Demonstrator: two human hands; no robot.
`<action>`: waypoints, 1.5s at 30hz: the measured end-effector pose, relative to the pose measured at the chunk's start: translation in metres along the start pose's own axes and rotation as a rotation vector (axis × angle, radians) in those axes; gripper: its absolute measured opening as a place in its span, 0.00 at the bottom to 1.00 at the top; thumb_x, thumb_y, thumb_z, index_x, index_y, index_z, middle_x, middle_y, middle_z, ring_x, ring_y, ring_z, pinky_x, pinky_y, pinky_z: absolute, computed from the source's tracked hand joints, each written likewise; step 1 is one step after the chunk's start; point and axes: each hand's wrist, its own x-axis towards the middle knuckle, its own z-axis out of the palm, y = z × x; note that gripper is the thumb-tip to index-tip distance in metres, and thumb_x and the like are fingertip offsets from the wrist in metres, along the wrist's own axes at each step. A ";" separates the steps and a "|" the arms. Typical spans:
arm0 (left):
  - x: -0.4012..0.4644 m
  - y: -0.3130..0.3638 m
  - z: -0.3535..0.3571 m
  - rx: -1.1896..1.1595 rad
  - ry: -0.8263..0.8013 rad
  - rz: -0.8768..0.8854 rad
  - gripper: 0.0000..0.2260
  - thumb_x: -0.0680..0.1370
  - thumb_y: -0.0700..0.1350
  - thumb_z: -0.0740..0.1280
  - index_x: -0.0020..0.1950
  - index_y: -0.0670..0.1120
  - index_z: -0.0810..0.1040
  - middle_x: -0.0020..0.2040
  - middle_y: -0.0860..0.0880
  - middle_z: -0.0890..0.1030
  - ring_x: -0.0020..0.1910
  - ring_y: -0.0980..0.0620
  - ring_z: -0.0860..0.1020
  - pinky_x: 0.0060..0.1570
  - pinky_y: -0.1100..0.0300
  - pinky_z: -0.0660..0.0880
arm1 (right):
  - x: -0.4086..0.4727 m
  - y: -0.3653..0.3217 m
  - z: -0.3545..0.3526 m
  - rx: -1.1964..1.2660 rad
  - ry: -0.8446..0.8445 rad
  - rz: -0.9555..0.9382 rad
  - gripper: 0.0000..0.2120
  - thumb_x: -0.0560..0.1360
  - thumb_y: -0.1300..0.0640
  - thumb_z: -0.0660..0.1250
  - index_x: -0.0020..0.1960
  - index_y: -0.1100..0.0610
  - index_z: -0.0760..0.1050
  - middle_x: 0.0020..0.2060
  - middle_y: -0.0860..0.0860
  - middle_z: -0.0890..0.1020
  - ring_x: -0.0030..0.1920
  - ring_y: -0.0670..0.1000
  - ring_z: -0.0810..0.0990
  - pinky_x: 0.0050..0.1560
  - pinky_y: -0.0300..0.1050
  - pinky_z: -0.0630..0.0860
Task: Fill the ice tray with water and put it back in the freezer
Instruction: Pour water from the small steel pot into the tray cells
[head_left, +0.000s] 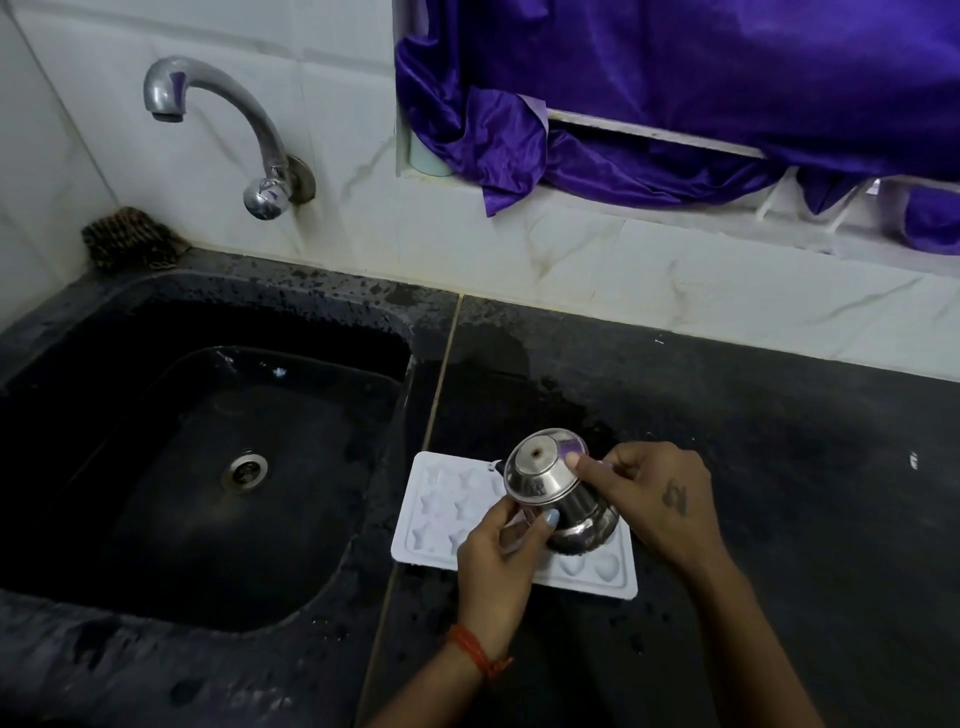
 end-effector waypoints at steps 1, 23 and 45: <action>0.000 -0.001 0.001 -0.001 -0.001 -0.003 0.13 0.74 0.43 0.70 0.59 0.46 0.79 0.51 0.50 0.85 0.51 0.55 0.82 0.55 0.59 0.77 | 0.000 0.000 -0.001 -0.009 -0.002 -0.004 0.19 0.70 0.45 0.71 0.26 0.56 0.77 0.22 0.51 0.78 0.27 0.48 0.77 0.31 0.42 0.72; 0.006 -0.004 -0.003 -0.027 -0.019 -0.017 0.12 0.75 0.43 0.68 0.59 0.45 0.79 0.52 0.49 0.84 0.52 0.53 0.82 0.58 0.50 0.76 | 0.006 -0.009 0.005 -0.138 0.027 -0.063 0.22 0.71 0.42 0.69 0.28 0.59 0.77 0.23 0.54 0.79 0.27 0.52 0.78 0.31 0.45 0.73; 0.011 -0.008 0.014 -0.002 -0.104 -0.012 0.13 0.72 0.44 0.73 0.55 0.46 0.81 0.49 0.49 0.85 0.51 0.53 0.82 0.58 0.52 0.77 | -0.001 0.013 -0.015 -0.085 0.079 -0.019 0.20 0.70 0.45 0.71 0.27 0.57 0.77 0.22 0.51 0.78 0.26 0.50 0.77 0.31 0.45 0.72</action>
